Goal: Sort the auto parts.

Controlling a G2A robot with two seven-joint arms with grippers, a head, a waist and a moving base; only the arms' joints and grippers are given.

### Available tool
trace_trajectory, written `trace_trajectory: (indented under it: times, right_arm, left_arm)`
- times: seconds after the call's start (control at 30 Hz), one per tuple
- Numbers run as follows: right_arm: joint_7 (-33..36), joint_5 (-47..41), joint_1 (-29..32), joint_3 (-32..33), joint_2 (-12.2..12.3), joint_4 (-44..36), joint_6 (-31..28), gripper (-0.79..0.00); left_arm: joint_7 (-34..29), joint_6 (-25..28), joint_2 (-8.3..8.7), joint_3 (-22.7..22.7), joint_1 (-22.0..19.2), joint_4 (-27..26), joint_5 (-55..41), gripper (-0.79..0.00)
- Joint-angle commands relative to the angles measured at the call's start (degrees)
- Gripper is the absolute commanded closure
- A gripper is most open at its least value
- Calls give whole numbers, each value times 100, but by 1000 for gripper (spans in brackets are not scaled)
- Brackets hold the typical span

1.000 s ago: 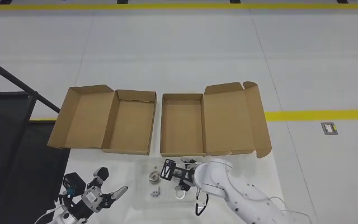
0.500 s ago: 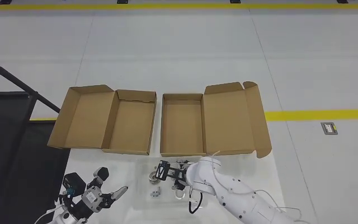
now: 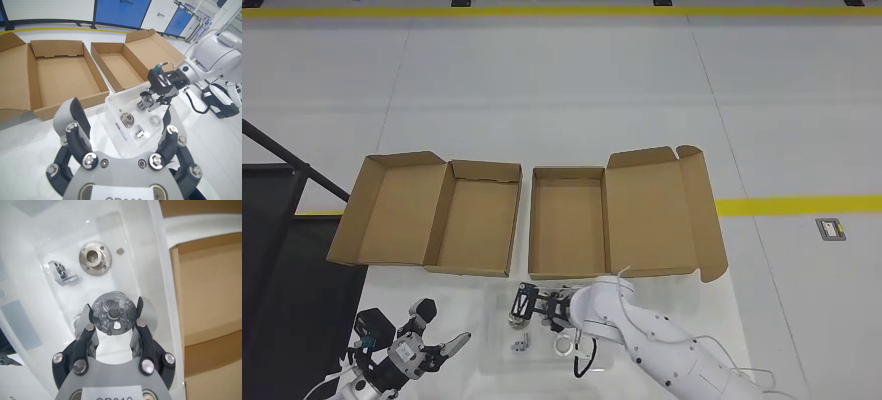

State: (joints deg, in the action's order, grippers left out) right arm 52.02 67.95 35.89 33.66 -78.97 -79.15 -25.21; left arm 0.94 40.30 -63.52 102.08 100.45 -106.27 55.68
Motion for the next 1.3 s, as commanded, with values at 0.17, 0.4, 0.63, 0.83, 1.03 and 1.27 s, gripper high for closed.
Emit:
trace_trajectory:
  times: [0.17,0.4,0.63,0.83,1.03,1.27]
  right_arm:
    - [343,497,560,765,314,-2047,-86,0]
    - [547,620,836,1123,429,-2660,-192,0]
    - [547,620,836,1123,429,-2660,-192,0]
    - [315,271,916,1550,374,-2348,1041,0]
    - [57,11,-221,1400,-14,-739,3107,0]
    - [-534,-1167,-1762,758,-710,2140,3494,0]
  left_arm:
    - [0,0,0,0,0,0,0,-785]
    - [0,0,0,0,0,0,0,-785]
    - [0,0,0,0,0,0,0,-785]
    - [0,0,0,0,0,0,0,-785]
    - [0,0,0,0,0,0,0,-785]
    - [0,0,0,0,0,0,0,-785]
